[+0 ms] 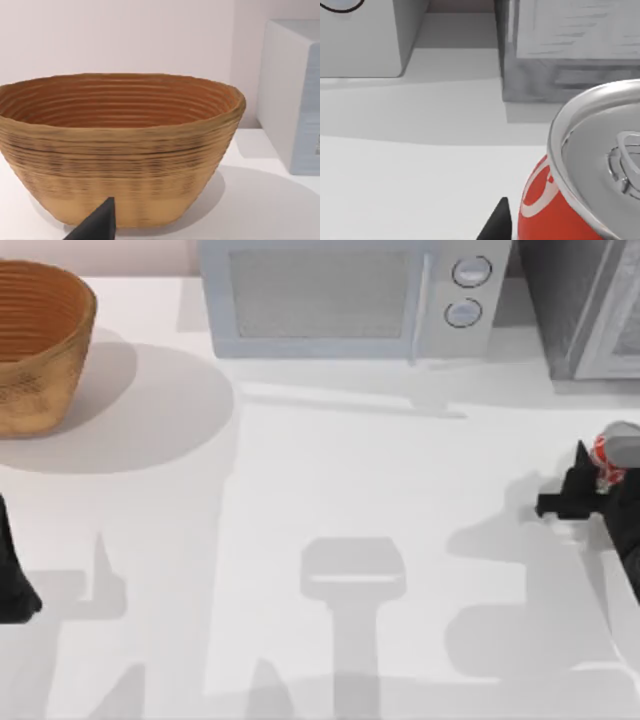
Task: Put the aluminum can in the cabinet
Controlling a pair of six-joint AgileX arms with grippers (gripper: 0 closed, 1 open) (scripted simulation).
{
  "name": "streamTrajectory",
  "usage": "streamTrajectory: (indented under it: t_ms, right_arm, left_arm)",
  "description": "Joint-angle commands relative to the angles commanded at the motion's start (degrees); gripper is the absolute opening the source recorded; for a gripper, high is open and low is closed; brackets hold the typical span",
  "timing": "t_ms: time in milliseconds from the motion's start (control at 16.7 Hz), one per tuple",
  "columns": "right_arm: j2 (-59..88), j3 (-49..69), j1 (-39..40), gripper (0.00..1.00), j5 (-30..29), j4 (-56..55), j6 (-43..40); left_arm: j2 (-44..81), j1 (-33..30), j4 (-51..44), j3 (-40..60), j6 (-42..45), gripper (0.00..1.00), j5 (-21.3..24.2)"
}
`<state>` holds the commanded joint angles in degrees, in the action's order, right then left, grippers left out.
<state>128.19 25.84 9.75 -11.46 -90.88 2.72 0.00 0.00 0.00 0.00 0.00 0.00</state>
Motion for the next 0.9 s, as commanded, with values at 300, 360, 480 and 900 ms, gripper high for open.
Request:
streamTrajectory:
  t_ms: [300, 360, 480, 900]
  right_arm:
    - [0.0, 0.0, 0.0, 0.0, 0.0, 0.0, 0.0]
    - [0.0, 0.0, 0.0, 0.0, 0.0, 0.0, 0.0]
    - [0.0, 0.0, 0.0, 0.0, 0.0, 0.0, 0.0]
    - [-5.3, 1.0, 0.2, 0.0, 0.2, 4.7, 0.1]
  left_arm:
    - [0.0, 0.0, 0.0, 0.0, 0.0, 1.0, 0.0]
    - [0.0, 0.0, 0.0, 0.0, 0.0, 1.0, 0.0]
    - [0.0, 0.0, 0.0, 0.0, 0.0, 1.0, 0.0]
    - [0.0, 0.0, 0.0, 0.0, 0.0, 1.0, 0.0]
